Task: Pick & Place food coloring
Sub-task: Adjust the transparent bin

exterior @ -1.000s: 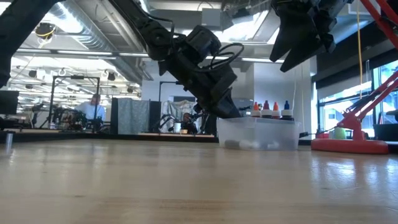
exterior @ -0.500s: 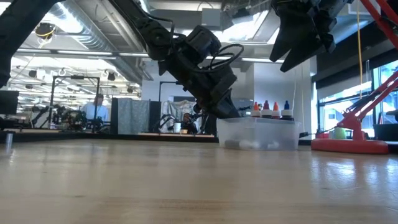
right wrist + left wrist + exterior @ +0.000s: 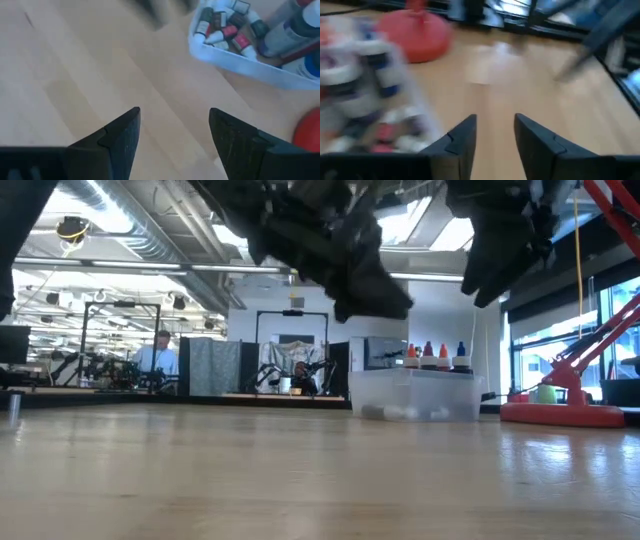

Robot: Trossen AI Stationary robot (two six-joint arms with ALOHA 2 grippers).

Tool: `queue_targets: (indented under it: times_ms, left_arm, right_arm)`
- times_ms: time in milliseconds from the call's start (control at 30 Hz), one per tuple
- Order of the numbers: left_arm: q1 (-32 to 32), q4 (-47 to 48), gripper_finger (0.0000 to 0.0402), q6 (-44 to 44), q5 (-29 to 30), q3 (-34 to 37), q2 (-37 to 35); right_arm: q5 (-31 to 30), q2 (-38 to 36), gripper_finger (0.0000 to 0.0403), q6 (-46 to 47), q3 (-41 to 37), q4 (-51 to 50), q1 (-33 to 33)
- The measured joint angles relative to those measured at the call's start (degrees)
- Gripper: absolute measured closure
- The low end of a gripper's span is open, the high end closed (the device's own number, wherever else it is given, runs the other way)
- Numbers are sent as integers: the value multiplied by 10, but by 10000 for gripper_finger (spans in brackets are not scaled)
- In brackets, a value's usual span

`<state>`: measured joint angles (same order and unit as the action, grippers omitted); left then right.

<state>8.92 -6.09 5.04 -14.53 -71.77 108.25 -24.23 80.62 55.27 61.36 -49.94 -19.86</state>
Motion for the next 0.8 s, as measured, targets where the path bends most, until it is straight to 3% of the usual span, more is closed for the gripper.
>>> queue_targets:
  times_ms: [67, 200, 267, 500, 800]
  left_arm:
    - [-28, -4, 275, -6, 36, 0, 0]
    - [-84, -36, 275, -30, 193, 1, 24]
    - [-106, -69, 273, -31, 245, 2, 33]
    - [-116, -120, 275, 48, 234, 1, 82]
    - [-101, -138, 272, 59, 269, 1, 135]
  right_arm:
    - [-5, 0, 164, 3, 0, -20, 0]
    - [-61, -1, 164, 79, 0, -77, 0]
    - [-68, -2, 164, 90, 0, -91, 0]
    - [-67, -2, 164, 89, 0, -104, 0]
    - [-67, -2, 164, 88, 0, -103, 0]
